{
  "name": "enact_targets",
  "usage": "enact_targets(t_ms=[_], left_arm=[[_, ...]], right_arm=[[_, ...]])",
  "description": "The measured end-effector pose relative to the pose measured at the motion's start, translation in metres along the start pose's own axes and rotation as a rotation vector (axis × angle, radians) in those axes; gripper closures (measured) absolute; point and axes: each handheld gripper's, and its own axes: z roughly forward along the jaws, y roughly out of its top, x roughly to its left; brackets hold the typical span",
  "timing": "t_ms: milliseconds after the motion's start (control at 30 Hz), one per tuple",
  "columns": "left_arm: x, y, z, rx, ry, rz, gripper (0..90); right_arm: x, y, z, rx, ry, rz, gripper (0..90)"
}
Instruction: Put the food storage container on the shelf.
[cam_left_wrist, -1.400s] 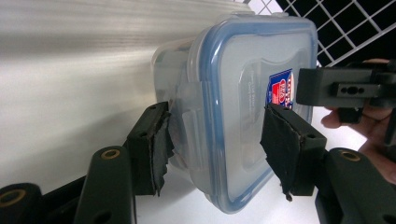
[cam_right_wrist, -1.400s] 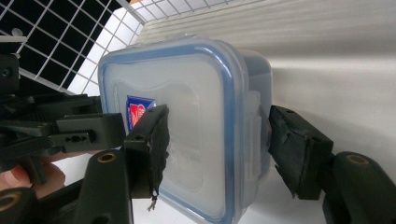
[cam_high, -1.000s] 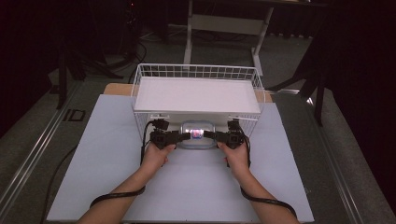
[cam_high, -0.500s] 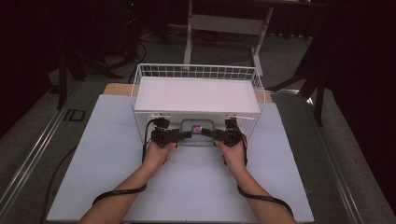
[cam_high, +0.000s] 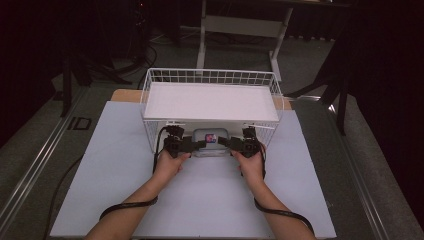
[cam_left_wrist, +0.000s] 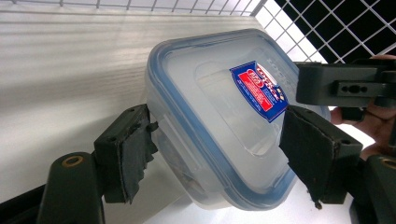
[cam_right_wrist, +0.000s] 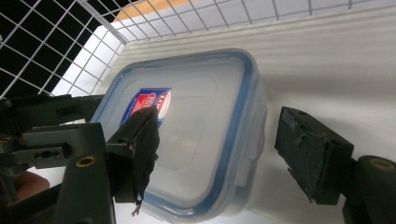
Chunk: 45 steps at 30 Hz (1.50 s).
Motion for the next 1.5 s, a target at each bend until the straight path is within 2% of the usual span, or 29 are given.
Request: enact_targets(t_ms=[33,133,167,233,267,300,367,500,533,600,700,733,800,933,967,1067,1133,1200,1233,1300,1333,1367,1400,1433,1500], left_arm=[[0.0,-0.001,-0.002,-0.003,0.005,0.026,26.8],[-0.004,-0.003,-0.005,-0.014,-0.006,0.05,24.9],[-0.007,-0.004,-0.007,-0.027,0.016,0.056,24.1],[-0.011,-0.006,-0.011,-0.043,0.044,0.104,24.0],[-0.013,-0.008,-0.013,-0.055,0.064,0.108,22.4],[-0.016,-0.01,-0.014,-0.063,0.086,0.12,19.9],[-0.017,-0.014,-0.017,-0.073,0.111,0.154,18.1],[-0.02,-0.021,-0.026,-0.087,0.098,0.186,15.2],[-0.021,-0.023,-0.029,-0.1,0.088,0.193,14.2],[-0.022,-0.024,-0.033,-0.098,0.083,0.198,10.9],[-0.022,-0.027,-0.039,-0.093,0.065,0.191,7.3],[-0.023,-0.032,-0.045,-0.09,0.045,0.202,5.8],[-0.026,-0.037,-0.052,-0.095,0.041,0.222,2.8],[-0.032,-0.043,-0.063,-0.105,0.034,0.248,2.7],[-0.035,-0.046,-0.068,-0.097,0.034,0.267,2.7],[-0.039,-0.051,-0.079,-0.097,0.013,0.293,2.7],[-0.041,-0.055,-0.087,-0.124,-0.007,0.285,2.1],[-0.041,-0.058,-0.094,-0.117,-0.018,0.284,2.0],[-0.042,-0.061,-0.097,-0.126,-0.017,0.287,2.0],[-0.043,-0.065,-0.101,-0.116,-0.01,0.293,2.0],[-0.043,-0.065,-0.101,-0.116,-0.01,0.293,1.6],[-0.042,-0.071,-0.107,-0.124,-0.041,0.258,1.6],[-0.041,-0.073,-0.108,-0.125,-0.059,0.239,1.4],[-0.041,-0.076,-0.11,-0.14,-0.068,0.233,1.4],[-0.043,-0.081,-0.112,-0.148,-0.063,0.261,1.4]], right_arm=[[0.0,-0.001,-0.001,-0.012,-0.005,-0.018,30.0],[0.003,-0.003,-0.005,-0.013,-0.022,-0.041,30.0],[0.003,-0.004,-0.007,-0.02,-0.022,-0.055,30.0],[0.006,-0.006,-0.011,-0.032,-0.046,-0.072,32.0],[0.005,-0.006,-0.013,-0.048,-0.045,-0.11,32.6],[0.006,-0.007,-0.015,-0.055,-0.038,-0.124,33.8],[0.01,-0.01,-0.02,-0.043,-0.044,-0.136,33.9],[0.013,-0.016,-0.028,-0.05,-0.043,-0.171,33.9],[0.015,-0.018,-0.03,-0.052,-0.058,-0.188,33.9],[0.019,-0.021,-0.033,-0.056,-0.074,-0.225,33.9],[0.025,-0.025,-0.039,-0.053,-0.068,-0.23,34.0],[0.027,-0.027,-0.041,-0.053,-0.067,-0.24,35.8],[0.032,-0.03,-0.044,-0.045,-0.058,-0.256,36.1],[0.043,-0.036,-0.049,-0.025,-0.063,-0.298,40.4],[0.043,-0.036,-0.049,-0.025,-0.063,-0.298,40.4],[0.05,-0.041,-0.05,-0.018,-0.064,-0.322,48.0],[0.053,-0.042,-0.05,-0.013,-0.064,-0.329,52.4],[0.056,-0.045,-0.047,-0.008,-0.079,-0.34,69.8],[0.056,-0.045,-0.047,-0.008,-0.079,-0.34,69.8],[0.056,-0.045,-0.043,0.012,-0.072,-0.347,80.5],[0.056,-0.045,-0.043,0.012,-0.072,-0.347,80.5],[0.055,-0.045,-0.04,0.031,-0.081,-0.35,84.3],[0.053,-0.045,-0.035,0.056,-0.075,-0.323,89.8],[0.053,-0.045,-0.033,0.065,-0.079,-0.331,89.8],[0.053,-0.045,-0.03,0.066,-0.09,-0.345,89.8]])
